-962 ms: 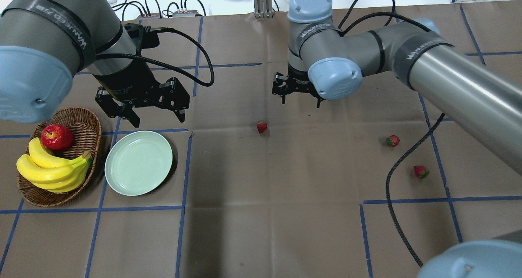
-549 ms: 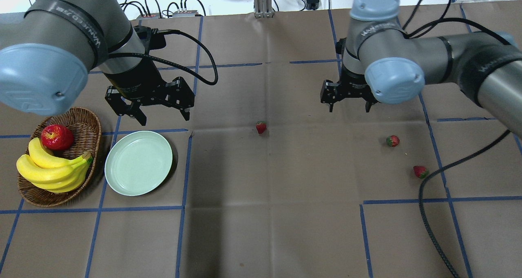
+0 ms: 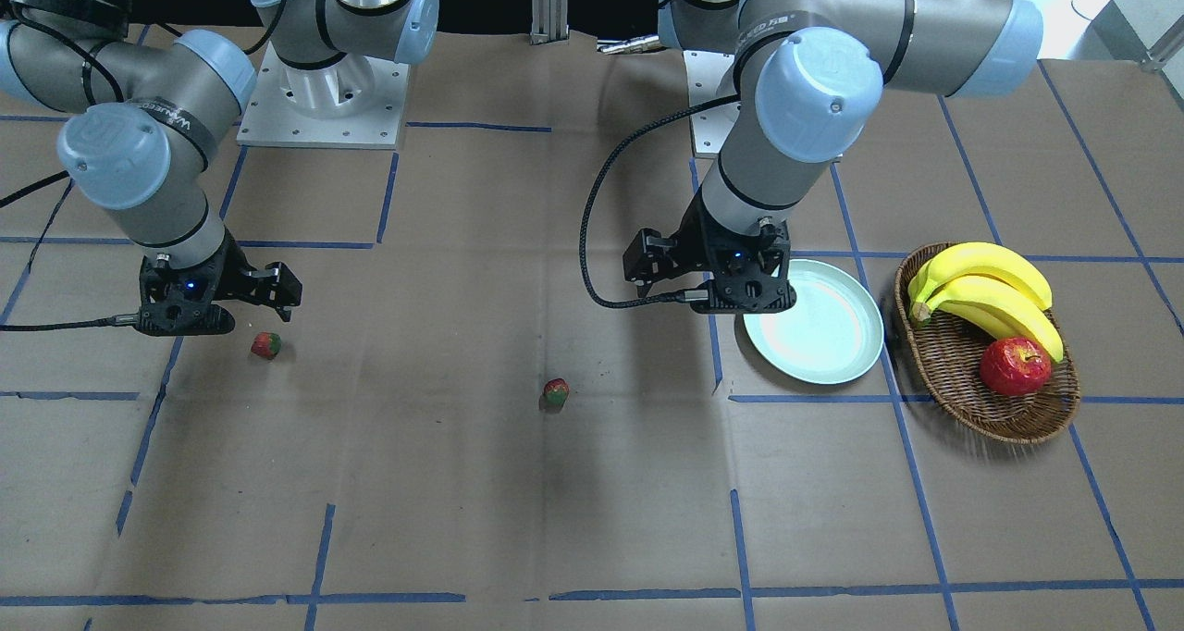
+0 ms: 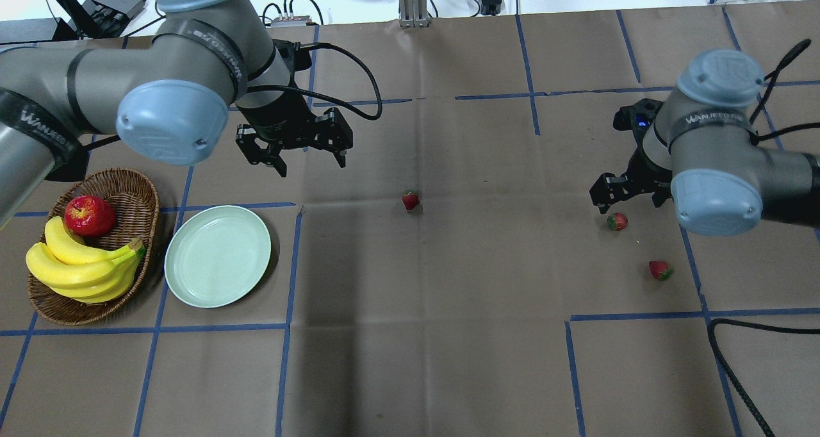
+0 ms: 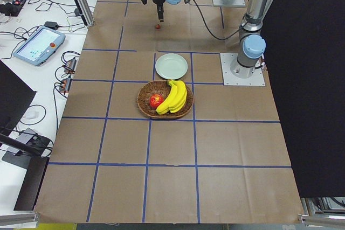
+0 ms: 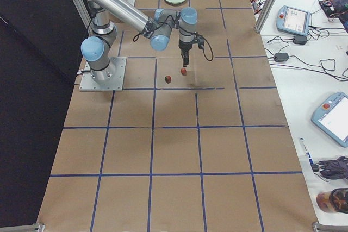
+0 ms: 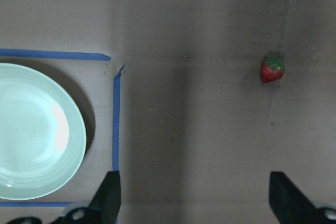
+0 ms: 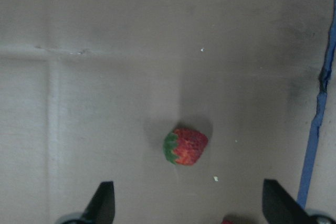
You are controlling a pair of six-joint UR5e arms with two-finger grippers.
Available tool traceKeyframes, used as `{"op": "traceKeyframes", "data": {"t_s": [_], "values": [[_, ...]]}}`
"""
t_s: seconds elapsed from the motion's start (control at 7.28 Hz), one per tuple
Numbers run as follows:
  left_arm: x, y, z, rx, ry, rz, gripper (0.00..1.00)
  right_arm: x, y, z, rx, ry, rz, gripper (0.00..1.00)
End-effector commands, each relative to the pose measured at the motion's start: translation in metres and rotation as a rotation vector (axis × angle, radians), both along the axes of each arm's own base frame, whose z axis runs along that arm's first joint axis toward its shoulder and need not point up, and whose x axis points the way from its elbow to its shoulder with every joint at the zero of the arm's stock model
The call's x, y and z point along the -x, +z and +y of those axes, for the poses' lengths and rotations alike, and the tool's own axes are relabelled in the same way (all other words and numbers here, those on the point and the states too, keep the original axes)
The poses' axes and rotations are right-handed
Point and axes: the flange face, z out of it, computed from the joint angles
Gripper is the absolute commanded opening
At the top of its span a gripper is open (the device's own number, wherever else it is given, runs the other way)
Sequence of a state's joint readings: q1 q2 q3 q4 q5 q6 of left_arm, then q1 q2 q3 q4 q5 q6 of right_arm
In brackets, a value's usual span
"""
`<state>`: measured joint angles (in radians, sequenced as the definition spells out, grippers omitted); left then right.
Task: Collect all strawberries into plate
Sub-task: 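Move the right gripper back to the strawberries while the left gripper reaches mid-table, then grasp the mid-table strawberry with left gripper while right grasps another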
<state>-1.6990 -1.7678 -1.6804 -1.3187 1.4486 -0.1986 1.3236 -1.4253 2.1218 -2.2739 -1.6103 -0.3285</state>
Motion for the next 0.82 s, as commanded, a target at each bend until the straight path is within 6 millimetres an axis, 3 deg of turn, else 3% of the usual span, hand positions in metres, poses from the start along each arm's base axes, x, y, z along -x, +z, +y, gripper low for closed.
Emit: {"op": "traceKeyframes", "data": {"t_s": [0.0, 0.27, 0.69], "values": [[0.046, -0.056, -0.016, -0.01, 0.11, -0.009, 1.0, 0.012, -0.052, 0.01, 0.03, 0.0, -0.004, 1.0], [0.081, -0.098, -0.024, 0.009, 0.099, 0.015, 1.0, 0.009, -0.071, -0.001, 0.076, -0.039, -0.024, 1.0], [0.104, -0.157, -0.048, 0.102, 0.106, 0.076, 1.0, 0.01, -0.067, -0.001, 0.077, -0.041, -0.021, 1.0]]}}
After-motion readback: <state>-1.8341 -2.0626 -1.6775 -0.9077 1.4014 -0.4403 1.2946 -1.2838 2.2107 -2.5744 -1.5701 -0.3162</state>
